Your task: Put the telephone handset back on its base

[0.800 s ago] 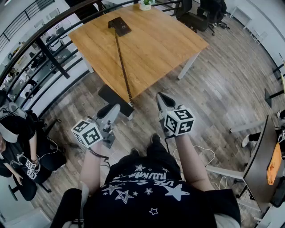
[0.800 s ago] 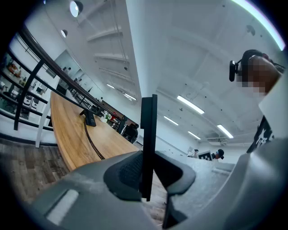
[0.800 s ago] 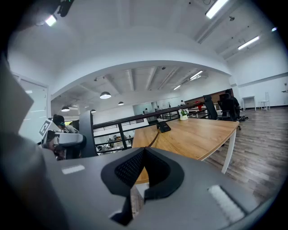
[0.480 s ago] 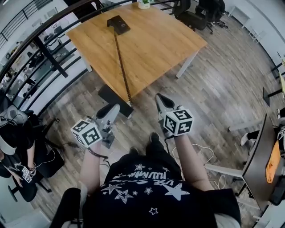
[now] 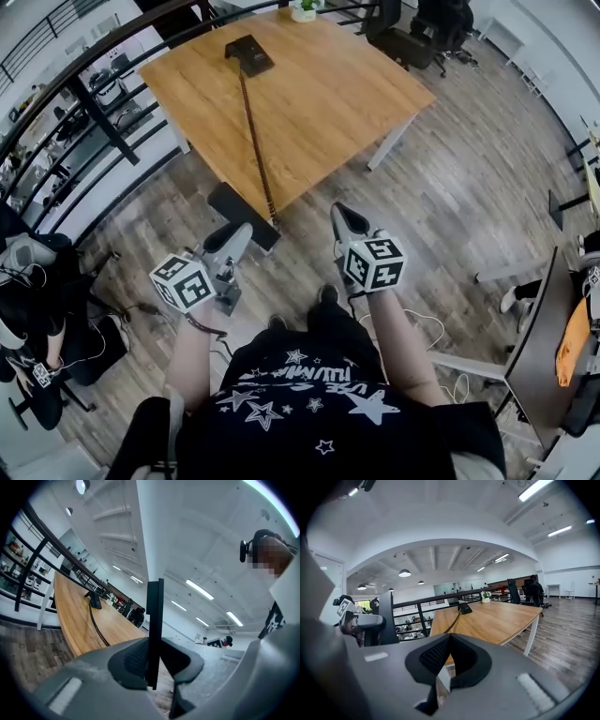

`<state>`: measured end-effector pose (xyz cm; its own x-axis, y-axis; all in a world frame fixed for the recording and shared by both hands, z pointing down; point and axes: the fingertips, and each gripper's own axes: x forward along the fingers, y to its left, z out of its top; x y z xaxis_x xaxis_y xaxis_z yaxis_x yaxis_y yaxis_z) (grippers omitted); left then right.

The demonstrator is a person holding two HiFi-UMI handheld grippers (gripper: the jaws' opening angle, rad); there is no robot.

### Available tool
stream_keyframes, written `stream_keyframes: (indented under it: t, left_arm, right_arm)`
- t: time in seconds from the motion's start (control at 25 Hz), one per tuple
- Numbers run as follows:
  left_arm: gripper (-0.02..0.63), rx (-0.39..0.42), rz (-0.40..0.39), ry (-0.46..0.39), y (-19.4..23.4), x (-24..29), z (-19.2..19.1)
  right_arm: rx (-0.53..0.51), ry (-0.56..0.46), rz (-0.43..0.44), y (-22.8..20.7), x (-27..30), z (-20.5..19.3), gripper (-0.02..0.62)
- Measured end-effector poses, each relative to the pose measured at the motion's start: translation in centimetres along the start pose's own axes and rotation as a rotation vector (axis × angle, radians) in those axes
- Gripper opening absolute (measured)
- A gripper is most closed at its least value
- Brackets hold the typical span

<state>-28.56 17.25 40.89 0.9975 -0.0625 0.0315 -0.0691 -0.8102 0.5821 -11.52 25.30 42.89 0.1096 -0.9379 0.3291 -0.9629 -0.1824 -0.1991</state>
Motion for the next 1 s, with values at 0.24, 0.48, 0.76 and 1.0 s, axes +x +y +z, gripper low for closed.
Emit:
stream_keyframes:
  t: [0.24, 0.48, 0.76, 1.0]
  left_arm:
    - [0.081, -0.021, 0.040, 0.009, 1.3, 2.5, 0.3]
    - [0.081, -0.009, 0.116, -0.005, 3.1, 6.5, 2.2]
    - [0.081, -0.009, 0.180, -0.051, 3.5, 11.8, 4.1]
    - [0.081, -0.032, 0.245, -0.087, 3.6, 15.2, 3.9]
  right_arm:
    - [0.062, 0.001, 0.013, -3.3, 2.4, 0.8, 0.000]
    - [0.079, -0.006, 0.090, -7.0, 7.3, 3.2, 0.000]
    - [0.073, -0.033, 0.141, -13.8, 10.6, 7.5, 0.000]
    - [0.049, -0.027, 0.202, -18.2, 12.1, 9.4, 0.000]
